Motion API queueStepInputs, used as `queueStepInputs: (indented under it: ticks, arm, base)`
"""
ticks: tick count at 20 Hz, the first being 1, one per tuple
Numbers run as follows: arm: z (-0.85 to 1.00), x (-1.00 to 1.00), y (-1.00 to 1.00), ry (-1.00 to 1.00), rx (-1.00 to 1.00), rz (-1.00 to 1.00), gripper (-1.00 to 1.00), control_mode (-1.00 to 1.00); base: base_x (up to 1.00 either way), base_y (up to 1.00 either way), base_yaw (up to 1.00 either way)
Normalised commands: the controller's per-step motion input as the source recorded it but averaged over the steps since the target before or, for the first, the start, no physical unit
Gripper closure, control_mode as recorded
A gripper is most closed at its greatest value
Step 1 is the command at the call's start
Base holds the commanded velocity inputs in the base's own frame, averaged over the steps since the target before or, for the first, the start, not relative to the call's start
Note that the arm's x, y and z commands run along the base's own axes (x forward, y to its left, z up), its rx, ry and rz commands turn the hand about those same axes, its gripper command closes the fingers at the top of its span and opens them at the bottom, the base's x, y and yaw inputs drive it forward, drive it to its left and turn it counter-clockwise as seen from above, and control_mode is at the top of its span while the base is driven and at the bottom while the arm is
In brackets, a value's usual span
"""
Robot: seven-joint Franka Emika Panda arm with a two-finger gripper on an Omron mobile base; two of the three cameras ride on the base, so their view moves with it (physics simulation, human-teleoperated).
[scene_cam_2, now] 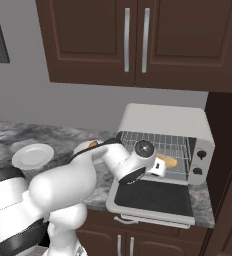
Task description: Open the toaster oven door. Place the baguette on the bottom rack in the toaster oven and place the chicken drumstick on the top rack.
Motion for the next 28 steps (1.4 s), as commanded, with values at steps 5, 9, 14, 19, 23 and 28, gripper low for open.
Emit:
queueStepInputs:
  ticks: [5,9,14,19,23,28]
  arm:
    - [0.27,-0.03,0.09,0.00,0.20,-0.18,-1.00,-1.00]
    - [0.33,0.00,0.01,0.00,0.09,-0.19,-1.00,-1.00]
    - [0.20,0.00,0.03,-0.04,0.14,-0.06,-1.00,-1.00]
    - [0.03,0.04,0.07,-0.13,0.16,-0.06,-1.00,-1.00]
    - [-0.01,0.07,0.00,-0.04,0.06,-0.09,-1.00,-1.00]
    - [-0.01,0.19,0.12,-0.04,0.07,-0.11,-1.00,-1.00]
  base:
    - [0.00,0.00,0.00]
    - [0.00,0.00,0.00]
    - [0.00,0.00,0.00]
    - [0.00,0.00,0.00]
    - [0.00,0.00,0.00]
    - [0.00,0.00,0.00]
